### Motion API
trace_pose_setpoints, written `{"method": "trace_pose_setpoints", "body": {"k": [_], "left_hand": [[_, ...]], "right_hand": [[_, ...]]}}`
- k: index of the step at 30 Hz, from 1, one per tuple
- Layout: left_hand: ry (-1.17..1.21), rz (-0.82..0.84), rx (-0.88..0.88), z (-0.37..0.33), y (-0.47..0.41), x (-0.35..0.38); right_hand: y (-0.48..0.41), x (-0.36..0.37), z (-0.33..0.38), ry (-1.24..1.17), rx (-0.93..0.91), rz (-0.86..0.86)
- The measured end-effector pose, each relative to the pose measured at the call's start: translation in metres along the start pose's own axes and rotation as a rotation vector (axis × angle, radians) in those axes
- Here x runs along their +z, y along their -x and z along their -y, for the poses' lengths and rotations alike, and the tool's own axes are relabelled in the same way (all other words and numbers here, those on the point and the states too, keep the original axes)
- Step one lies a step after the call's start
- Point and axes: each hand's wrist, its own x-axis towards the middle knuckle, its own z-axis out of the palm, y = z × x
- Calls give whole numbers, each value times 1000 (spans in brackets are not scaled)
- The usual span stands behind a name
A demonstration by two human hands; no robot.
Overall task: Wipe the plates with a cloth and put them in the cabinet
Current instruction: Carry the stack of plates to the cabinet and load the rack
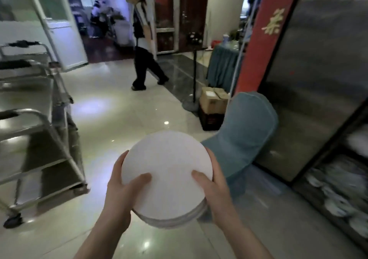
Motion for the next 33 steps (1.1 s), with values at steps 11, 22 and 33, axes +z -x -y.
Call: {"method": "trace_pose_setpoints", "body": {"k": [11, 22, 33], "left_hand": [[-33, 563, -94, 33, 5, 329], [-40, 975, -192, 75, -4, 576], [-73, 1157, -254, 93, -45, 802]], "right_hand": [[19, -276, 20, -25, -75, -614], [-10, -454, 26, 10, -85, -1032], [-103, -620, 27, -63, -63, -1251]]}}
